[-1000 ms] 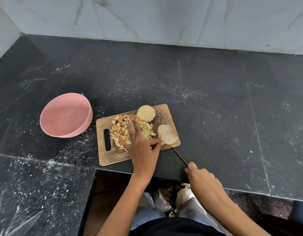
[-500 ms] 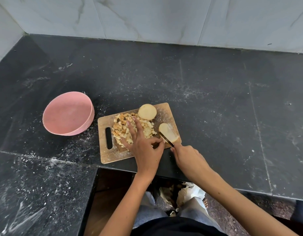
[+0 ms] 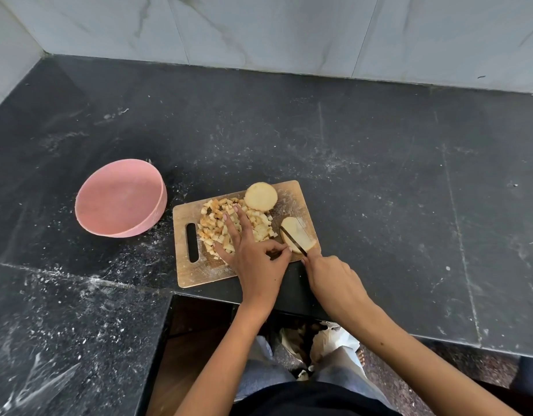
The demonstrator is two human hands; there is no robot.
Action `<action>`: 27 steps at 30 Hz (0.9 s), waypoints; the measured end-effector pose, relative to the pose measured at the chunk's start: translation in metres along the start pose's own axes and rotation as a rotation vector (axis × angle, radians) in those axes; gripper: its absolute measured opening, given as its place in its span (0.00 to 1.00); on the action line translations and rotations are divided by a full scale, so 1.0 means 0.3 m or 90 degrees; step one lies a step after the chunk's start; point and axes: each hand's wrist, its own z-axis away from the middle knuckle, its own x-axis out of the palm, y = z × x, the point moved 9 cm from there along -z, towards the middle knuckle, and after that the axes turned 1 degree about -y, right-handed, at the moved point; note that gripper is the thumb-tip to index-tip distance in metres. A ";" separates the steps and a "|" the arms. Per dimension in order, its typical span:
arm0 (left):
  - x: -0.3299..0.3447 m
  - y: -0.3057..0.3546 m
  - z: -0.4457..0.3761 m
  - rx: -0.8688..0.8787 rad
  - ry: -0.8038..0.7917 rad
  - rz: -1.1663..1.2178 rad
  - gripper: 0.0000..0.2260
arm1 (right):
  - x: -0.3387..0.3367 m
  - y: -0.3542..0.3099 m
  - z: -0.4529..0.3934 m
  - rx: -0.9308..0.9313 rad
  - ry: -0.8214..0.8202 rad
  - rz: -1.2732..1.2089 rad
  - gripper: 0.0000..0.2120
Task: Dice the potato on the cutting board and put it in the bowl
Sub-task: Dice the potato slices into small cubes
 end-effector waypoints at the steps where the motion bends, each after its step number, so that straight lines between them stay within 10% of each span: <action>1: 0.000 0.000 0.000 0.001 0.000 -0.001 0.08 | 0.001 0.001 -0.003 0.001 0.003 0.002 0.13; 27: -0.020 0.036 -0.005 0.057 0.008 -0.051 0.06 | 0.041 0.105 0.139 0.040 -0.085 0.043 0.05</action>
